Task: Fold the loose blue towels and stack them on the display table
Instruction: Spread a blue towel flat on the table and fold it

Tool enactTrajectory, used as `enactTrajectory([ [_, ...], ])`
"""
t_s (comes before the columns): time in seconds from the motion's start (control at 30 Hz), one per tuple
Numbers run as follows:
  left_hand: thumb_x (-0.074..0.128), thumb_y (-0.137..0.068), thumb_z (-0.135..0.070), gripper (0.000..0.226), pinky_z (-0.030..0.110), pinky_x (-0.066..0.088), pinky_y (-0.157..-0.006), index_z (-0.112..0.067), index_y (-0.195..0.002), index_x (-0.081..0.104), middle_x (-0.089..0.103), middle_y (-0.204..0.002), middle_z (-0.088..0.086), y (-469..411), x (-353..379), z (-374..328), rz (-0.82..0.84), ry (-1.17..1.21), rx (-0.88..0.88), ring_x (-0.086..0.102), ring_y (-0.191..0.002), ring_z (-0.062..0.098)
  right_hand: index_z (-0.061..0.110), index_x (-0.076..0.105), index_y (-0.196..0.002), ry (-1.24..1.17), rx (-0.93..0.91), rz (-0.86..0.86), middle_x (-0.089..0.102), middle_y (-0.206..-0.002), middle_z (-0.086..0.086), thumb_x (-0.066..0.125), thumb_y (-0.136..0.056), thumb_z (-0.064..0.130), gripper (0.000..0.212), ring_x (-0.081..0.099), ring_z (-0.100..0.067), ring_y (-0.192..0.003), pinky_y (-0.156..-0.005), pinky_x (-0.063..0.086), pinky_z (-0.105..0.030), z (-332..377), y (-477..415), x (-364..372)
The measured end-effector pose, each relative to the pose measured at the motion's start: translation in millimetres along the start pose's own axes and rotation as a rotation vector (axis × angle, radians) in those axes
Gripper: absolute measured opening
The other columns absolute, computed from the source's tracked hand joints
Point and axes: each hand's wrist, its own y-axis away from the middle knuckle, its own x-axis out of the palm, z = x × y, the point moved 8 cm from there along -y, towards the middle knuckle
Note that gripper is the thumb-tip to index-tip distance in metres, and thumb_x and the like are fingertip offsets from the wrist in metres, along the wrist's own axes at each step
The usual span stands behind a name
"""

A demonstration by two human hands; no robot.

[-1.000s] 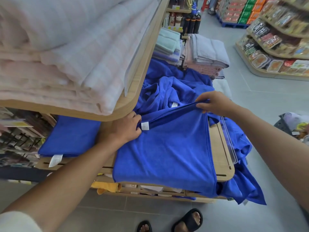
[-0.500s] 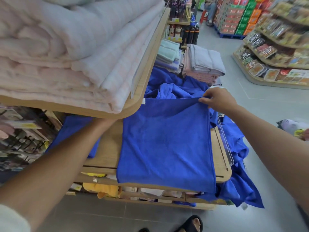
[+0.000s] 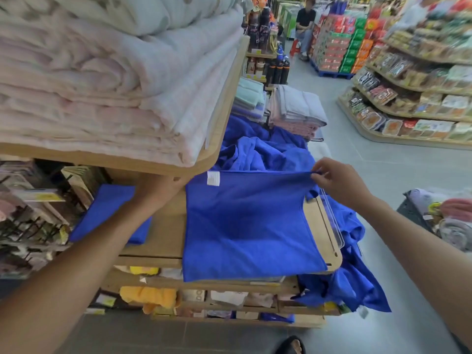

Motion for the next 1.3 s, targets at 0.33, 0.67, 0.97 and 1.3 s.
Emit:
enactTrajectory([
  [0.33,0.052,-0.088,-0.066,0.032,0.023,0.049,-0.062,-0.043,-0.098,0.071,0.06,-0.106,-0.031,150.3,35.3,3.8,0.409,0.049,0.323,0.06,-0.073,-0.011,0.043,0.059,-0.082,0.188,-0.107,0.391,0.057,-0.092,0.024,0.076,-0.088,0.031,0.021,0.057,-0.006,-0.07,-0.062,0.044,-0.021,-35.2,157.8,55.5],
  [0.67,0.038,-0.102,-0.034,0.042,0.037,0.044,-0.105,-0.014,-0.13,0.063,0.062,-0.127,-0.001,127.6,94.9,-36.2,0.143,0.033,0.228,0.055,-0.123,0.023,0.028,0.059,-0.134,0.017,-0.148,0.142,0.056,-0.134,0.016,0.058,-0.101,0.035,0.034,0.052,-0.008,-0.124,-0.097,0.044,-0.028,22.6,106.5,125.0],
  [0.97,0.008,-0.097,-0.061,0.082,0.038,0.005,-0.127,-0.012,-0.162,0.015,0.011,-0.169,0.004,151.7,149.7,-8.0,0.364,-0.317,0.122,0.006,-0.157,0.02,0.019,0.016,-0.164,0.411,0.115,0.13,0.012,-0.171,0.004,0.001,-0.093,0.075,0.092,0.007,-0.015,-0.158,-0.128,0.002,-0.041,-6.9,145.1,176.7],
  [1.3,0.018,-0.102,-0.061,0.077,0.037,-0.002,-0.126,-0.016,-0.163,0.004,0.001,-0.171,0.001,102.7,175.1,-1.7,0.443,-0.347,0.104,-0.004,-0.157,0.018,0.022,0.007,-0.165,0.367,0.098,0.215,0.003,-0.173,0.005,0.001,-0.092,0.078,0.092,-0.003,-0.013,-0.158,-0.129,-0.002,-0.042,-23.2,93.7,184.4],
])
